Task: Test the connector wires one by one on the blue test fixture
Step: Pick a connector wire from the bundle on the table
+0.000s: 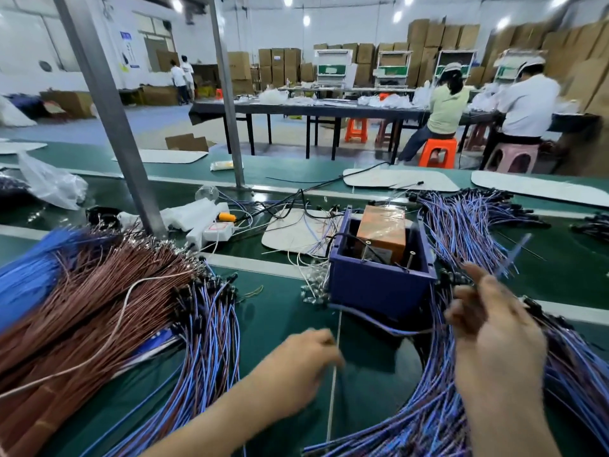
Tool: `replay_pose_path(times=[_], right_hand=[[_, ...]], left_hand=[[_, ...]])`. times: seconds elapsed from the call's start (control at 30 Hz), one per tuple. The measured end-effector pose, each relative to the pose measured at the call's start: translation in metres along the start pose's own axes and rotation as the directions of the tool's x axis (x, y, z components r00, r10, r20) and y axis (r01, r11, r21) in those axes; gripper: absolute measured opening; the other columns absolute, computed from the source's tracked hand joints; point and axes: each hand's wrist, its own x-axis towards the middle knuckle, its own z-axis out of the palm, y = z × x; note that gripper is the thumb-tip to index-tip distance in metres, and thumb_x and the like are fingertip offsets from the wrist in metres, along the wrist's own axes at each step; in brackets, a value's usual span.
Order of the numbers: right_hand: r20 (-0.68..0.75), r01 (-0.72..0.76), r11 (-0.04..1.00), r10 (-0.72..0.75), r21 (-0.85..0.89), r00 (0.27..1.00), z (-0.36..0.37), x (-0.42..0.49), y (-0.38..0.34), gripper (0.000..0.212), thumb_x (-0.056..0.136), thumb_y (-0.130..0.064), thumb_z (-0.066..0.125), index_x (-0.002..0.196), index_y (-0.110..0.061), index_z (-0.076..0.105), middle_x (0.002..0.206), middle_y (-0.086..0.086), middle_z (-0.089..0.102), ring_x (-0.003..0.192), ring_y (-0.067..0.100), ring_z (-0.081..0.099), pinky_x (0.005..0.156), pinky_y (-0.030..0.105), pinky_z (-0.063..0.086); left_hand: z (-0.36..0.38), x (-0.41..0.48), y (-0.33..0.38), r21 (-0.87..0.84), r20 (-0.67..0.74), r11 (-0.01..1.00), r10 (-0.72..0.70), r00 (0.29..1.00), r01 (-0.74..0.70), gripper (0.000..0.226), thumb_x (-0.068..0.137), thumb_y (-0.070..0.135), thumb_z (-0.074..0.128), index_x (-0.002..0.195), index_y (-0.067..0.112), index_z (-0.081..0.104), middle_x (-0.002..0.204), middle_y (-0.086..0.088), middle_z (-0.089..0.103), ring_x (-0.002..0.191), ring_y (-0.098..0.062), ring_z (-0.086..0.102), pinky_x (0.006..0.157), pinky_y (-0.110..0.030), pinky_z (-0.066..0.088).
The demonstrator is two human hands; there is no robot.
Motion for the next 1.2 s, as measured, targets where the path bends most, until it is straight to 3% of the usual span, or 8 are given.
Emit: replay_pose_path(times=[0.07,0.13,0.2,0.27,0.4,0.53,0.73,1.2], right_hand=[[0.120,0.024,0.983,-0.002,-0.180,0.993,0.011,-0.005,0.012,0.023,0.097,-0.020,0.049,0.092,-0.016,0.071,0.069,-0.003,0.072,0.065,0.004,0.064,0.066,0.021,0.054],[0.192,0.016,0.961,0.039,-0.274,0.981,0.019,-0.008,0.026,0.024,0.095,-0.014,0.052,0.083,-0.017,0.073,0.069,0.000,0.074,0.065,0.004,0.067,0.068,0.022,0.055],[0.239,-0.016,0.953,0.092,-0.302,0.967,0.023,-0.010,0.037,0.031,0.093,-0.009,0.055,0.071,-0.018,0.074,0.069,0.000,0.074,0.064,0.003,0.068,0.062,0.017,0.054],[0.271,-0.045,0.938,0.144,-0.343,0.952,0.021,-0.009,0.041,0.037,0.093,-0.009,0.056,0.064,-0.020,0.076,0.072,-0.002,0.075,0.067,0.003,0.068,0.060,0.017,0.051],[0.282,-0.048,0.880,0.202,-0.473,0.938,0.011,-0.001,0.043,0.035,0.094,-0.016,0.057,0.067,-0.027,0.077,0.077,0.000,0.075,0.074,0.009,0.069,0.062,0.023,0.044],[0.198,-0.103,0.873,0.221,-0.477,0.955,0.004,0.005,0.050,0.029,0.095,-0.016,0.056,0.075,-0.022,0.077,0.078,0.000,0.075,0.075,0.014,0.068,0.060,0.028,0.051],[0.043,-0.162,0.871,0.205,-0.464,0.978,-0.003,0.027,0.056,0.024,0.095,-0.010,0.055,0.081,-0.011,0.074,0.048,-0.003,0.058,0.040,0.002,0.049,0.037,0.015,0.035],[0.041,-0.198,0.868,0.242,-0.455,0.969,-0.001,0.052,0.072,0.025,0.095,-0.013,0.056,0.077,-0.013,0.073,0.044,-0.007,0.051,0.039,0.002,0.042,0.044,0.017,0.034]], left_hand=[[-0.016,0.019,0.015,-0.419,-0.218,0.906,-0.164,0.962,0.059,0.028,0.095,0.012,0.053,0.121,0.019,0.063,0.114,0.005,0.065,0.105,-0.006,0.058,0.094,-0.019,0.043],[-0.029,0.039,0.032,-0.752,-0.252,0.659,-0.283,0.925,-0.003,0.026,0.096,0.015,0.054,0.120,0.014,0.063,0.102,0.008,0.070,0.095,-0.002,0.065,0.087,-0.017,0.050],[-0.037,0.054,0.044,-0.906,-0.179,0.423,-0.354,0.918,-0.014,0.022,0.096,0.009,0.052,0.114,0.008,0.065,0.091,0.005,0.071,0.080,-0.002,0.068,0.074,-0.019,0.055],[-0.040,0.061,0.051,-0.956,-0.115,0.294,-0.404,0.908,0.010,0.018,0.096,0.004,0.051,0.102,0.008,0.067,0.082,-0.001,0.070,0.067,-0.004,0.067,0.062,-0.021,0.057],[-0.030,0.065,0.048,-0.954,-0.115,0.299,-0.440,0.890,0.024,0.014,0.091,-0.001,0.057,0.090,0.006,0.069,0.073,-0.002,0.069,0.060,-0.005,0.065,0.053,-0.019,0.053],[-0.023,0.072,0.044,-0.941,-0.142,0.335,-0.508,0.850,0.044,0.013,0.088,-0.001,0.061,0.086,0.008,0.071,0.071,-0.002,0.070,0.060,-0.004,0.065,0.056,-0.016,0.051],[-0.021,0.094,0.024,-0.938,-0.088,0.313,-0.635,0.767,0.151,0.019,0.092,0.004,0.057,0.077,0.010,0.067,0.063,-0.002,0.062,0.045,-0.005,0.056,0.052,-0.017,0.050],[-0.013,0.114,0.000,-0.906,-0.094,0.351,-0.710,0.698,0.235,0.021,0.090,0.012,0.062,0.070,0.014,0.067,0.063,-0.002,0.065,0.039,-0.006,0.054,0.055,-0.026,0.052]])
